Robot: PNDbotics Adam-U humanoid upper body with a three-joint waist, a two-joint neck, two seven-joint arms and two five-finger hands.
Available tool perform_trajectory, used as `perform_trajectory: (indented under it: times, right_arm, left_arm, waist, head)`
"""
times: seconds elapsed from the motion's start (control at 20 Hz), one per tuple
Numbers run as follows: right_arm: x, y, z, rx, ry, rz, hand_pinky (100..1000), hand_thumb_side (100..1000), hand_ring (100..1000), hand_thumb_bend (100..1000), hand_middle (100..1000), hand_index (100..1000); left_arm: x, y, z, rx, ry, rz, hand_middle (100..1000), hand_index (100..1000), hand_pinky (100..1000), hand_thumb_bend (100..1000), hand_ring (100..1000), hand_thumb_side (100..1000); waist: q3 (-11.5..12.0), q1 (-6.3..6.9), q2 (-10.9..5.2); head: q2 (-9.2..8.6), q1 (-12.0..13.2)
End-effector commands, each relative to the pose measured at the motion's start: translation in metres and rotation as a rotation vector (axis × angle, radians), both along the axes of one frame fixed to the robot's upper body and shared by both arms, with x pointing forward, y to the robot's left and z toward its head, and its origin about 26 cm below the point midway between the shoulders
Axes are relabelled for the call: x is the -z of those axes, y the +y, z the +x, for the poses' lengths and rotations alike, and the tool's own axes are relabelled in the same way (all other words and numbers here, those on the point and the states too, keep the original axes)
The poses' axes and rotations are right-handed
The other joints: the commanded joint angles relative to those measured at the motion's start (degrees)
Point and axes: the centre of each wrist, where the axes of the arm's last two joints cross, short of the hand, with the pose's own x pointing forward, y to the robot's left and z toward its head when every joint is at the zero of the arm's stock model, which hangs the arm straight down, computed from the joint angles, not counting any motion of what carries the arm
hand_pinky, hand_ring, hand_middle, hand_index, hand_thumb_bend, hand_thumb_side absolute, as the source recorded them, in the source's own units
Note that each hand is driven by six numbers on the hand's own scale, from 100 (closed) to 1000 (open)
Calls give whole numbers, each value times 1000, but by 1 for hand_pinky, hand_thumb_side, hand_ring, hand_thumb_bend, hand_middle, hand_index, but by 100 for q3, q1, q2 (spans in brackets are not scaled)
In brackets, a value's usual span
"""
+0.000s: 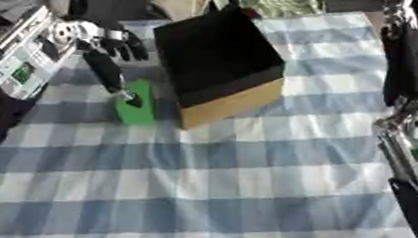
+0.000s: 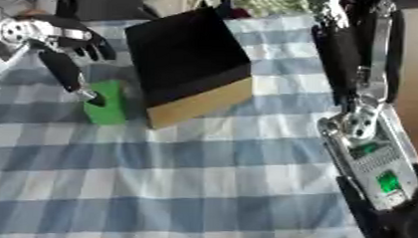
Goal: Pick up objects on the table and place them in the box.
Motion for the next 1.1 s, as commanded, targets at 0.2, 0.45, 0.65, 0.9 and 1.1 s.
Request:
perform_trajectory:
  times: [0.2, 0.45, 0.65, 0.9, 1.1]
  right_arm:
    - [-5, -1, -3, -8, -23, 3, 861, 614, 760, 100, 682, 814]
    - [-5, 0, -3, -12, -24, 7, 861, 615, 759, 100, 681, 813]
    - [-5, 0, -3, -14, -24, 10, 861, 616, 759, 100, 681, 813]
    - [-5, 2, -3, -19, -24, 20, 862, 618, 759, 100, 681, 813]
    - [-5, 2, -3, -18, -27, 22, 862, 618, 760, 100, 682, 813]
  left_arm:
    - [0, 11, 2, -107, 37, 43, 841, 895, 930, 786, 892, 249]
    - [9, 16, 11, -176, 26, 85, 861, 919, 933, 813, 899, 245]
    - [11, 18, 15, -199, 12, 104, 872, 934, 931, 800, 902, 254]
    - [13, 17, 17, -223, 19, 84, 872, 936, 924, 771, 900, 274]
    - [15, 17, 19, -248, 41, 53, 869, 935, 924, 765, 900, 282]
  waist:
    - [22, -20, -157]
    - [-6, -38, -144]
    - [-16, -54, -123]
    - [-42, -67, -93]
    - [-80, -73, -59]
  head:
    - [90, -25]
    - [77, 13]
    - [55, 29]
    - [19, 64]
    - [6, 80]
